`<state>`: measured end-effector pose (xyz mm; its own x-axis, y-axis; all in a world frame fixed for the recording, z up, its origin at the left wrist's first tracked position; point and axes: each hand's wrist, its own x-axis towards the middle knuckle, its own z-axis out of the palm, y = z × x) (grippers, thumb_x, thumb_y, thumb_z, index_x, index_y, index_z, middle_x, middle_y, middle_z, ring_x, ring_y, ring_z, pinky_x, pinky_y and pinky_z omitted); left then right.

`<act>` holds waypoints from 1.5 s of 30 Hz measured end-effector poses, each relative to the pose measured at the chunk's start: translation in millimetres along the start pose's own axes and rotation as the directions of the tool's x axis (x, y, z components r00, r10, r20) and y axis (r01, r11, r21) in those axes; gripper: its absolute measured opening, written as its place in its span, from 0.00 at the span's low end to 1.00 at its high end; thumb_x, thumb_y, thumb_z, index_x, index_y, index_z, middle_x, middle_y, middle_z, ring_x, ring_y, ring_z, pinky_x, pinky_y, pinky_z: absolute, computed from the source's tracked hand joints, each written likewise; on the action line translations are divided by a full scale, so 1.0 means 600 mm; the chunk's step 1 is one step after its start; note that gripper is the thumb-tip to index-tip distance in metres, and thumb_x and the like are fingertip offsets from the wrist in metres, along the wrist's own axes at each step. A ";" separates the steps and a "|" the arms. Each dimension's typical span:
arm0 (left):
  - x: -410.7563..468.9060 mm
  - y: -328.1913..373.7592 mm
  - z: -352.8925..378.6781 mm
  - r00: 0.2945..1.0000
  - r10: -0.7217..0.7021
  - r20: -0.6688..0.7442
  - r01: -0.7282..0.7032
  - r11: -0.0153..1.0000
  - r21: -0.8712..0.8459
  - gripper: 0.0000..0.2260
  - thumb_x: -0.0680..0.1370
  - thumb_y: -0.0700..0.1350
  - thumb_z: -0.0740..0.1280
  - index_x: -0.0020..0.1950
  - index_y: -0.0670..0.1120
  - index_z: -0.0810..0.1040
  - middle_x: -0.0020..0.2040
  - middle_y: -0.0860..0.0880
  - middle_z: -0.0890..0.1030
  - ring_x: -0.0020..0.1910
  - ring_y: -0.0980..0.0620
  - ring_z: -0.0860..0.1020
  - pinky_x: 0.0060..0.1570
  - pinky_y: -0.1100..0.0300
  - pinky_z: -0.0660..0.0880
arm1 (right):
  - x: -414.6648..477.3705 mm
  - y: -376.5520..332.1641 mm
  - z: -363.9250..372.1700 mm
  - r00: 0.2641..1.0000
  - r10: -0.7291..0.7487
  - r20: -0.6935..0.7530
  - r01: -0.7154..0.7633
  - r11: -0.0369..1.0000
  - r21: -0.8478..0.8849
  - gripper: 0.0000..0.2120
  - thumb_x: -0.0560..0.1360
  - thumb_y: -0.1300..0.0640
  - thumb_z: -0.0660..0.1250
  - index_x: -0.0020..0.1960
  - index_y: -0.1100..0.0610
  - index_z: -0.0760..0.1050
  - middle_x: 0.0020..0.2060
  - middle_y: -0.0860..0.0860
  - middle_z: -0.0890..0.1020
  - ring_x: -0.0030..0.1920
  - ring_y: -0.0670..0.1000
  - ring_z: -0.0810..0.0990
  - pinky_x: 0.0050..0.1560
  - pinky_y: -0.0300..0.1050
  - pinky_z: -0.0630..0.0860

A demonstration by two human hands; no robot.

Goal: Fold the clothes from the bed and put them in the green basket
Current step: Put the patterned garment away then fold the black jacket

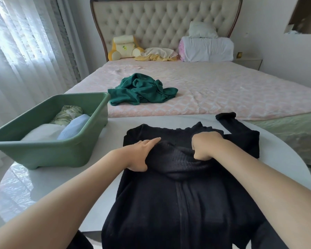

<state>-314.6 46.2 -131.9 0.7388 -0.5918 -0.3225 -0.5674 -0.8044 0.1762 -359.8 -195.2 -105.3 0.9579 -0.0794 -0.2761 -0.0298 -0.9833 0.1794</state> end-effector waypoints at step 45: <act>0.071 0.048 -0.019 0.982 -0.025 -0.187 -0.011 0.982 -0.187 0.17 0.84 0.52 0.55 0.67 0.54 0.78 0.66 0.55 0.78 0.67 0.52 0.73 0.67 0.57 0.67 | -0.032 0.079 0.025 0.993 -0.092 -0.071 0.116 0.779 0.616 0.14 0.80 0.48 0.63 0.44 0.54 0.82 0.40 0.50 0.85 0.30 0.48 0.80 0.43 0.41 0.76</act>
<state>-295.2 -2.6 -130.0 0.8075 -0.5711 -0.1474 -0.4975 -0.7937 0.3501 -384.1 -242.7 -105.8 0.9743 0.0230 -0.2239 -0.0882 -0.8761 -0.4740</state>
